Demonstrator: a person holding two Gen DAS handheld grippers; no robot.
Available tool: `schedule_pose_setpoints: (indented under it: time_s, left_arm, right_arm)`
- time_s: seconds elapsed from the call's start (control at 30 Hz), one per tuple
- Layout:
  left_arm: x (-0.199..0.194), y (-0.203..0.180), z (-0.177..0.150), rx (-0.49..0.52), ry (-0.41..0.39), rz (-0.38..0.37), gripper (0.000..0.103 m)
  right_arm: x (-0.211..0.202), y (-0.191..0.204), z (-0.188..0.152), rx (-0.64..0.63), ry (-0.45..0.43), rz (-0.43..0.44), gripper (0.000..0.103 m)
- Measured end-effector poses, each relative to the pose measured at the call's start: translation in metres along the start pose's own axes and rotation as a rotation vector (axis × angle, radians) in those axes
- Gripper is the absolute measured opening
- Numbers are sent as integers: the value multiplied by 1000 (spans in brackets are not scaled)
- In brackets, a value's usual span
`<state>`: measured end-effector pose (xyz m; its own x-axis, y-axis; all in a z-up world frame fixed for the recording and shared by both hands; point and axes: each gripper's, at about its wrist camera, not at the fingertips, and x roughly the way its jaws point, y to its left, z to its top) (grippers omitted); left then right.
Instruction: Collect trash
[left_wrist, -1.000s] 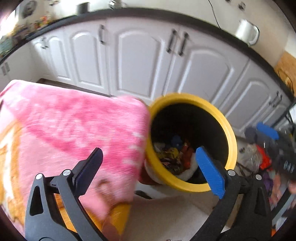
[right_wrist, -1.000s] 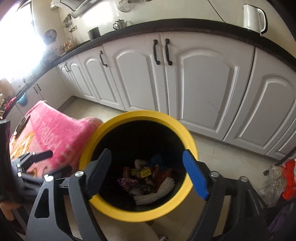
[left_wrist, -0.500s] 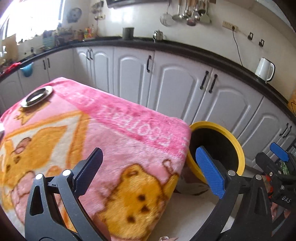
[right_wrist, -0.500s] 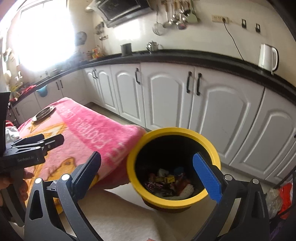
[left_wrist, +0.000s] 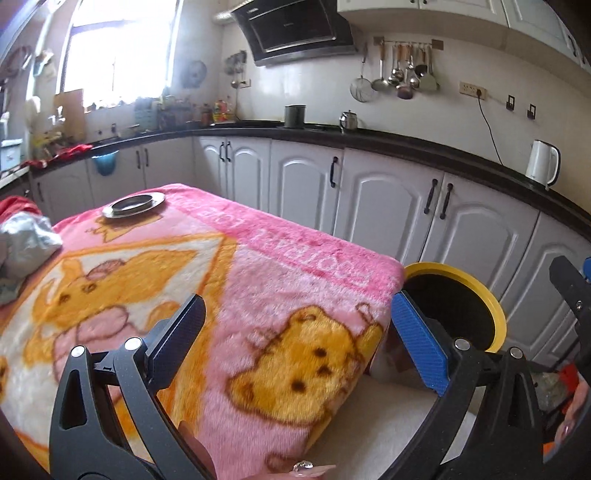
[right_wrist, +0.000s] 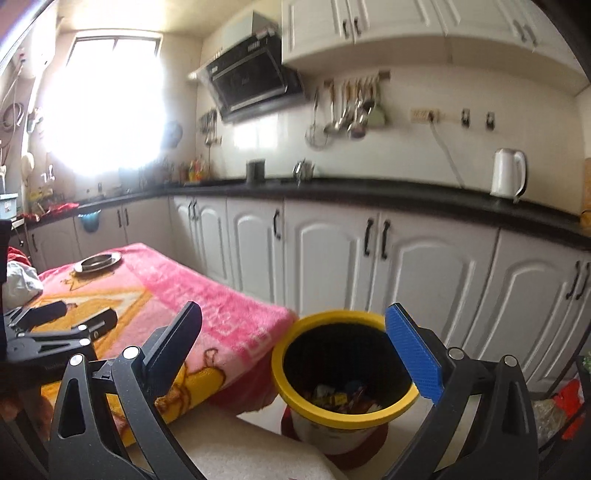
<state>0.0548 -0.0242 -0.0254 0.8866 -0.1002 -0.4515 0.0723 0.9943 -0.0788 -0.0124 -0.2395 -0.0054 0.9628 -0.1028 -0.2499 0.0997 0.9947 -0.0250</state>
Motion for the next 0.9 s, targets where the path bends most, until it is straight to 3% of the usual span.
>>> schedule_pose_setpoints:
  time_s: [0.13, 0.9]
  left_arm:
    - [-11, 6, -5, -21, -20, 13, 92]
    - [-18, 4, -7, -11, -27, -13, 92]
  right_arm:
    - [-15, 6, -11, -25, -38, -31, 97]
    - [-10, 8, -24, 12, 29, -16, 97]
